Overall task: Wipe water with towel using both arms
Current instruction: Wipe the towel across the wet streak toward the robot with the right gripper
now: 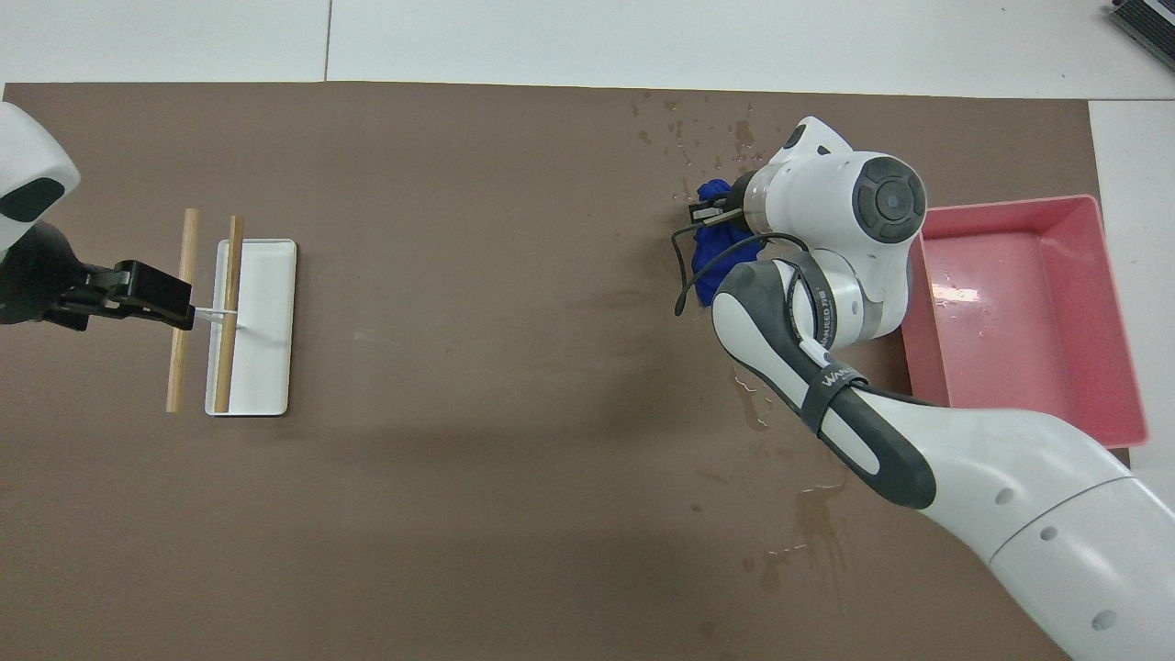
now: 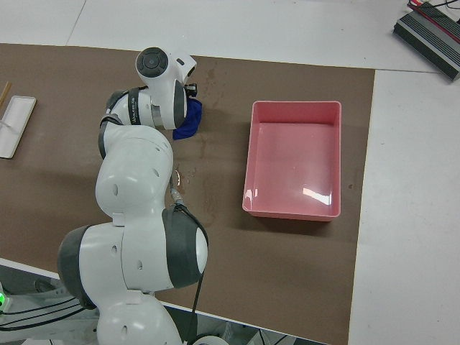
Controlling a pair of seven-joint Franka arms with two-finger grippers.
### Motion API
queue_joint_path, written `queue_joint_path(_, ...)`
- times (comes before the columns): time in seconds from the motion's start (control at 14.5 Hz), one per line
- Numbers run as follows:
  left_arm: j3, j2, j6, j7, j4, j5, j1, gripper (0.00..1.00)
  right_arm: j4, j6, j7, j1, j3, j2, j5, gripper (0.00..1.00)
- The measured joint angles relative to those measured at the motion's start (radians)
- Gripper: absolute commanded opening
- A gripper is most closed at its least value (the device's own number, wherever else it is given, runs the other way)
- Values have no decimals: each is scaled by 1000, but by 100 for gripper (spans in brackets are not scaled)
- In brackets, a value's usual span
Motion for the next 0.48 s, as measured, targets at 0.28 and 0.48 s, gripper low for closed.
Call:
queue_joint_path(0.28, 0, 0, 0, 0, 0, 0, 0, 100, -17, 19, 0, 0, 2, 29, 0, 0)
queue_joint_path(0.48, 0, 0, 0, 0, 0, 0, 0, 100, -32, 19, 25, -3, 4, 24, 0, 0)
